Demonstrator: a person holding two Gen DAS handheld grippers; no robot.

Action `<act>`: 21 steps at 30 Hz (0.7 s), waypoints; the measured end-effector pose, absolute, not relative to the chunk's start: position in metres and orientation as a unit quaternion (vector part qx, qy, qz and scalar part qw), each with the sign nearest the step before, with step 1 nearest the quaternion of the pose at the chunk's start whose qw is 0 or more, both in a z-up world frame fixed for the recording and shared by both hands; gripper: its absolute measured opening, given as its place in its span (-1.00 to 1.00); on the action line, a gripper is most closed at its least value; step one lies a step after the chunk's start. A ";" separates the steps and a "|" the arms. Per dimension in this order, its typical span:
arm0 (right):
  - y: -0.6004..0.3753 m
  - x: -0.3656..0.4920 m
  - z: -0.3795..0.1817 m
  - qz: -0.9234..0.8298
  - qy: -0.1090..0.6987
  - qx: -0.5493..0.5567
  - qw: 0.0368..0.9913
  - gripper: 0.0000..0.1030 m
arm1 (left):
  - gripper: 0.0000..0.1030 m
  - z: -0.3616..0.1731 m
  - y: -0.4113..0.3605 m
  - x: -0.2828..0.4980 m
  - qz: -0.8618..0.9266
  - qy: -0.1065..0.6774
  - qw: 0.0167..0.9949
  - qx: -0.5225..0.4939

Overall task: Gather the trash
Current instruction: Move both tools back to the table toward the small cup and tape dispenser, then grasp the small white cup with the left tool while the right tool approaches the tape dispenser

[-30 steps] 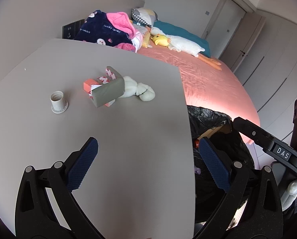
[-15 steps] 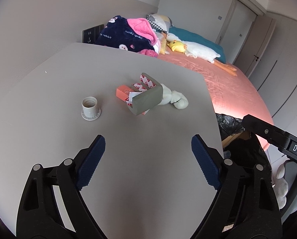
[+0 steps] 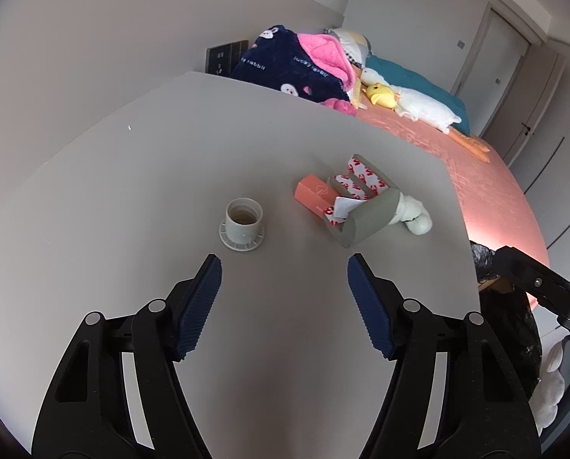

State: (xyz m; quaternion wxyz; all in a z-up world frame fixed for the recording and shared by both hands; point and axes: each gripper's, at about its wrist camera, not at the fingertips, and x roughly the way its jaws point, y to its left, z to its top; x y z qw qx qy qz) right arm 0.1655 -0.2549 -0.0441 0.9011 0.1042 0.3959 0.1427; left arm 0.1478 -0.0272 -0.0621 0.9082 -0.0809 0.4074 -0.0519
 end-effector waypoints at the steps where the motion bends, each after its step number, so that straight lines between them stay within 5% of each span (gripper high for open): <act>1: -0.253 0.166 -0.045 0.144 0.396 0.103 0.901 0.50 | 0.23 -0.063 -0.026 0.150 -0.046 0.409 0.908 -0.077; 21: -0.232 0.191 -0.054 0.152 0.406 0.096 0.896 0.37 | -0.35 -0.078 -0.014 0.185 -0.044 0.420 0.905 -0.051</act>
